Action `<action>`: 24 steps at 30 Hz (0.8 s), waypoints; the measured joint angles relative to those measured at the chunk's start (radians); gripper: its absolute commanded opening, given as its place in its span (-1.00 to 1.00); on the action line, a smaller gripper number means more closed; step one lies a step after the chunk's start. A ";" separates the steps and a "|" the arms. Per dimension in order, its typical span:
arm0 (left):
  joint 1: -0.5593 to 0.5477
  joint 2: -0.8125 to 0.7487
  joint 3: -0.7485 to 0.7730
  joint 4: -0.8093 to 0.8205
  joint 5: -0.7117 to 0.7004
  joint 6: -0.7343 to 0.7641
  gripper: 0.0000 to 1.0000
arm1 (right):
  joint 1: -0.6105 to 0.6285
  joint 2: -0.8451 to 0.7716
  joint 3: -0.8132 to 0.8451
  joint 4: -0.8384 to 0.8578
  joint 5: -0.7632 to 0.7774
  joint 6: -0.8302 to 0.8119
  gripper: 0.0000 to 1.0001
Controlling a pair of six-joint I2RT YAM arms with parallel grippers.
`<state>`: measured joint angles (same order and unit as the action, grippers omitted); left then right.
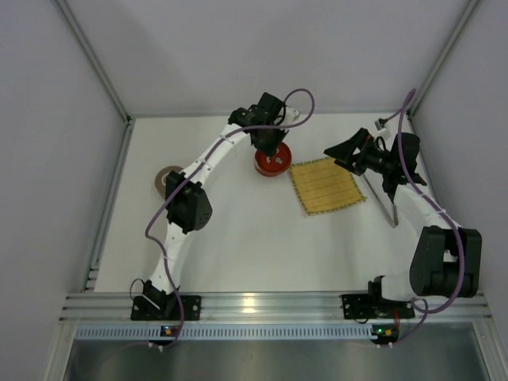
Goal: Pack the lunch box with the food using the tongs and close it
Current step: Close the box lid on the packing box, then move the packing box to the center of the board.
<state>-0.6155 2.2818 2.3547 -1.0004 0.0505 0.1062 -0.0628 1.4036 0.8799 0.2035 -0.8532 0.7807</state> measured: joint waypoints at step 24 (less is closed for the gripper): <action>0.087 0.158 0.099 0.030 0.083 0.047 -1.00 | -0.019 -0.029 -0.056 -0.025 -0.042 -0.049 0.99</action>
<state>-0.5282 2.4397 2.4535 -0.9707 0.1333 0.1535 -0.0818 1.3750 0.8238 0.1787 -0.8955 0.7319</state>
